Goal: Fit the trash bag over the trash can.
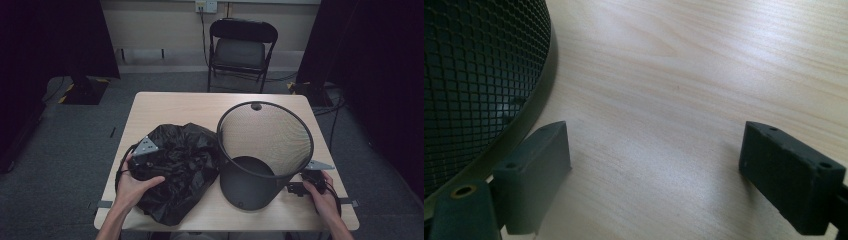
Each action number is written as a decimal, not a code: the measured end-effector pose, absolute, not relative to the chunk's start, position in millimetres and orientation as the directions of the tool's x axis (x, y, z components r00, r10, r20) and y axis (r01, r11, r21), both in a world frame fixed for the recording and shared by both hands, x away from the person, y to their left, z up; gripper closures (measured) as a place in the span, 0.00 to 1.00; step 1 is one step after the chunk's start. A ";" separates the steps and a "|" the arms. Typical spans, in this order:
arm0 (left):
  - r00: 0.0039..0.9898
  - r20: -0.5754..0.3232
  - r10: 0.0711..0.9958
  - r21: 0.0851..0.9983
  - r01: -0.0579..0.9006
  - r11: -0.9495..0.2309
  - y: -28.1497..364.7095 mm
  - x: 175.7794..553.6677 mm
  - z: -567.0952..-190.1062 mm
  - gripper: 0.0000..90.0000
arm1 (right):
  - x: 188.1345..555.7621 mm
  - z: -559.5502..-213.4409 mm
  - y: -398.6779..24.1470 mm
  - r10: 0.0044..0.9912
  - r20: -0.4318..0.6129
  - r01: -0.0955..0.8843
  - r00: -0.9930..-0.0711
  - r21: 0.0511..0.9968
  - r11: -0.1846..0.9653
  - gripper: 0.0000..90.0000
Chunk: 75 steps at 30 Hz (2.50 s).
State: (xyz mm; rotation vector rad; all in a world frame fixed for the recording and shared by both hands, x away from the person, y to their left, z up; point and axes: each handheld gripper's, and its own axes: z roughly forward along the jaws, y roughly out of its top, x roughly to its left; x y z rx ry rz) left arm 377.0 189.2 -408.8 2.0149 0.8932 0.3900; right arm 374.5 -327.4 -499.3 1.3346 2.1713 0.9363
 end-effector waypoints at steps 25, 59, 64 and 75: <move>0.638 0.100 0.764 0.603 0.572 -0.557 171.3 408.4 -479.3 0.23 | 372.9 -499.4 -324.7 0.885 -0.008 0.602 -0.466 0.730 0.323 0.13; 0.564 -0.076 0.822 0.856 0.460 -0.236 199.9 392.3 -445.2 0.81 | 373.3 -499.3 -321.1 0.883 -0.005 0.602 -0.470 0.730 0.324 0.13; 0.570 -0.109 0.814 0.891 0.420 -0.175 205.1 387.3 -431.6 0.81 | 373.4 -499.3 -321.4 0.882 -0.002 0.602 -0.471 0.730 0.323 0.13; 0.574 -0.153 0.804 0.940 0.335 -0.060 216.6 376.2 -404.0 0.81 | 373.8 -499.1 -322.2 0.884 0.011 0.605 -0.468 0.732 0.312 0.13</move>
